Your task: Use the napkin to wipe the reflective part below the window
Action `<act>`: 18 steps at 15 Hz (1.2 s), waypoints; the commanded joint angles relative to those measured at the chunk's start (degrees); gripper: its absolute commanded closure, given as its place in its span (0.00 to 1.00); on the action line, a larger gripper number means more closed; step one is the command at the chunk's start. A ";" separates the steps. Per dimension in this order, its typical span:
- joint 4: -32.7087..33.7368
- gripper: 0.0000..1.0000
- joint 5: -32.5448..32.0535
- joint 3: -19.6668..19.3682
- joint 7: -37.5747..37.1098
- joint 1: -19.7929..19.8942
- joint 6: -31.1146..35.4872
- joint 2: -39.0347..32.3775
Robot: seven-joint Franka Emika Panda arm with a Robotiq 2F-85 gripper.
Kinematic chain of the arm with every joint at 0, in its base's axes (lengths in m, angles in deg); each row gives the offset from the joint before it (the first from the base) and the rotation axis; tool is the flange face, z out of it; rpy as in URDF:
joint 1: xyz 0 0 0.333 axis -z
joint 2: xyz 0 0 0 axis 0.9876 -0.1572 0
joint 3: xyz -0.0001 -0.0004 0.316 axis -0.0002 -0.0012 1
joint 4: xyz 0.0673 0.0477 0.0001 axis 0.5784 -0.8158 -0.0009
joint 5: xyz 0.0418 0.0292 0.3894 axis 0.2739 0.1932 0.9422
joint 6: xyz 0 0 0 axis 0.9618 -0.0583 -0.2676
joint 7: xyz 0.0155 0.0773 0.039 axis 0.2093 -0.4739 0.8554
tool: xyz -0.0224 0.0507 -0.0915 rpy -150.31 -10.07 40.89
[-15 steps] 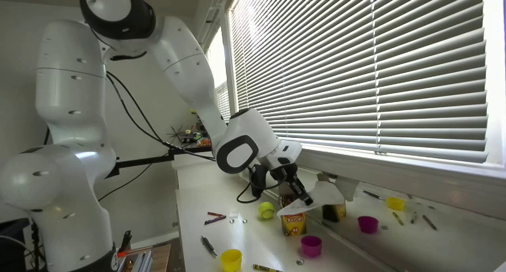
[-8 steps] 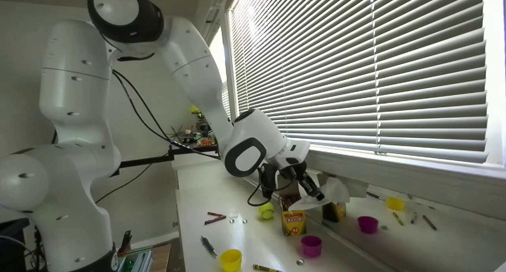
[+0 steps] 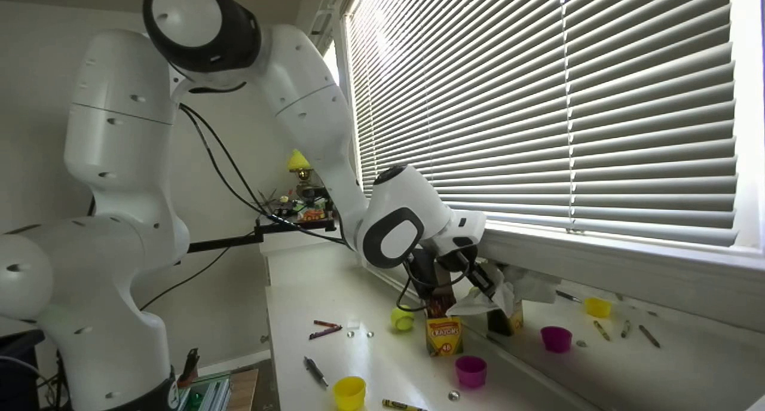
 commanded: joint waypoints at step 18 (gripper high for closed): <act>3.27 1.00 -2.60 8.14 13.99 12.60 -8.73 -1.63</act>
